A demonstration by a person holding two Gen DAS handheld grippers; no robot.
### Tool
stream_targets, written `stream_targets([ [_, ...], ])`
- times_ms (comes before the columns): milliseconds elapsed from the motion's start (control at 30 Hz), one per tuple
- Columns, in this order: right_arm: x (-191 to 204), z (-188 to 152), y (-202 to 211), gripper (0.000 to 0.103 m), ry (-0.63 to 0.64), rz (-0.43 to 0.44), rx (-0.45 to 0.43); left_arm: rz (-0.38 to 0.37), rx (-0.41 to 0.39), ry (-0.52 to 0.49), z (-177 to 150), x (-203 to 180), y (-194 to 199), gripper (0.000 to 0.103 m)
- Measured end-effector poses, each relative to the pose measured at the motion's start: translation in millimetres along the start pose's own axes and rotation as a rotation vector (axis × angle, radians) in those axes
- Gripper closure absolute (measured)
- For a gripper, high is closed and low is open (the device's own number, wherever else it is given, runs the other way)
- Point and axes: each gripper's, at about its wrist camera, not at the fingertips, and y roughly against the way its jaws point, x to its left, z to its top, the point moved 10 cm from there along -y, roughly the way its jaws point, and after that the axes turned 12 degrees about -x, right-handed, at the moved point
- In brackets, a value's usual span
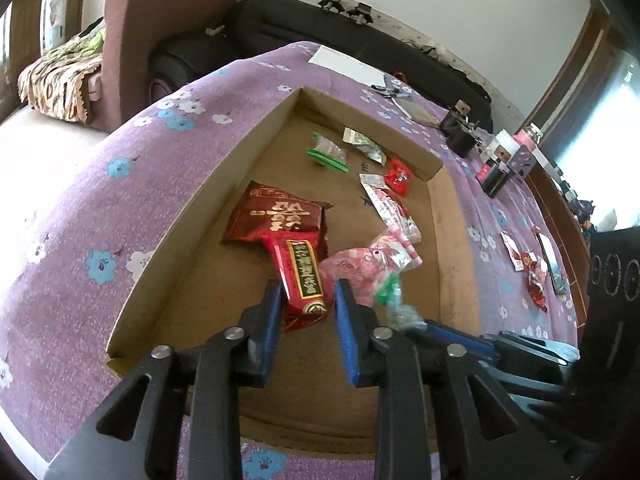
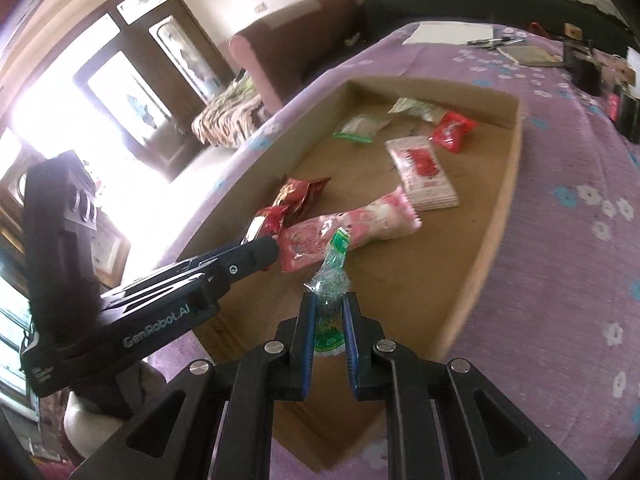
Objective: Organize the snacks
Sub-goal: 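Carry both candies over the box and open both grippers to drop them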
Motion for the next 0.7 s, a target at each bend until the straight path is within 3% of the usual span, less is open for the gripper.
stream_targets([
  [167, 5, 0, 1, 0.086, 0.008, 0.007, -0.018, -0.02, -0.021, 0.024, 5, -3, 9, 0.051],
  [300, 4, 3, 14, 0.085, 0.004, 0.017, -0.052, -0.017, -0.041, 0.085, 13, 2, 18, 0.049],
  [467, -18, 11, 44, 0.077, -0.018, -0.01, -0.123, -0.01, -0.058, 0.13, 19, 2, 28, 0.046],
  [700, -67, 7, 77, 0.076, -0.133, -0.034, -0.177, -0.067, -0.021, 0.046, 6, -45, 27, 0.043],
])
